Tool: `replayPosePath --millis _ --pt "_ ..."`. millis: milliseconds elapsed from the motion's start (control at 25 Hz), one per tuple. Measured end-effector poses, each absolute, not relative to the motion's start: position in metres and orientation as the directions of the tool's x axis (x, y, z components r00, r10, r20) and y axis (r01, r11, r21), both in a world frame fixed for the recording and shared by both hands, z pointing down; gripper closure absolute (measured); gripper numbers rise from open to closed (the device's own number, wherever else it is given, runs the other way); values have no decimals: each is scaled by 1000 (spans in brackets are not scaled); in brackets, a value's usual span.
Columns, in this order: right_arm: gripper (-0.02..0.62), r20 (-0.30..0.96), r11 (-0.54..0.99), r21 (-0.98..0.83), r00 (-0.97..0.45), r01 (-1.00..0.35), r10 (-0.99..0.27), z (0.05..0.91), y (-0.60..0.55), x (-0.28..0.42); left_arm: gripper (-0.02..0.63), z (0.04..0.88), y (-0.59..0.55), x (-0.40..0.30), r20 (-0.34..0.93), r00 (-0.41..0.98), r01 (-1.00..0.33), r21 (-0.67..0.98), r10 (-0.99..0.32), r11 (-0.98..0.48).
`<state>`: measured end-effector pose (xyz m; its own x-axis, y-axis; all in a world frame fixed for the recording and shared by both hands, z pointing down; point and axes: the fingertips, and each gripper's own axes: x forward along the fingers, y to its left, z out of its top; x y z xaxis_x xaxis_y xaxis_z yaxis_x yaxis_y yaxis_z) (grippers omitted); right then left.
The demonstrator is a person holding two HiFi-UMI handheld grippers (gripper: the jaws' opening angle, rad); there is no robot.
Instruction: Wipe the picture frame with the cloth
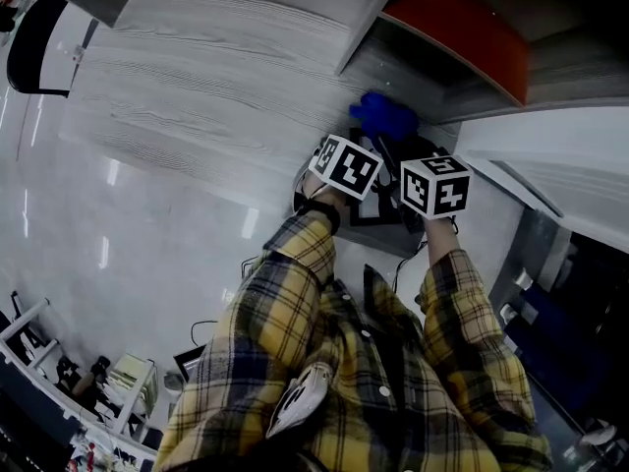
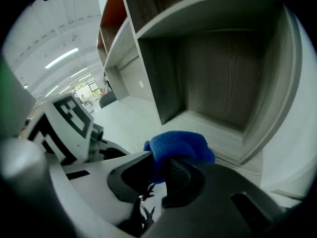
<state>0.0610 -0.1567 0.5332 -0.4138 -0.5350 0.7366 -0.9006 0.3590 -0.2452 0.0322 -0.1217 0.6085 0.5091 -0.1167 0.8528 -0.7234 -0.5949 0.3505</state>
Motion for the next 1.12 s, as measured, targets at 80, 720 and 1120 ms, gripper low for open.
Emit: replayPosePath --millis 80,720,1120 --pt "543 763 346 -266 -416 -900 -495 559 -153 60 465 609 -122 33 851 512 -722 355 -115 -594" --pt "545 830 272 -371 -448 -888 -333 594 -74 55 468 609 -123 29 846 519 -721 358 -121 -593" --pt "545 847 308 -406 -480 -861 -227 589 4 54 469 607 -124 29 843 522 -722 358 -127 -592"
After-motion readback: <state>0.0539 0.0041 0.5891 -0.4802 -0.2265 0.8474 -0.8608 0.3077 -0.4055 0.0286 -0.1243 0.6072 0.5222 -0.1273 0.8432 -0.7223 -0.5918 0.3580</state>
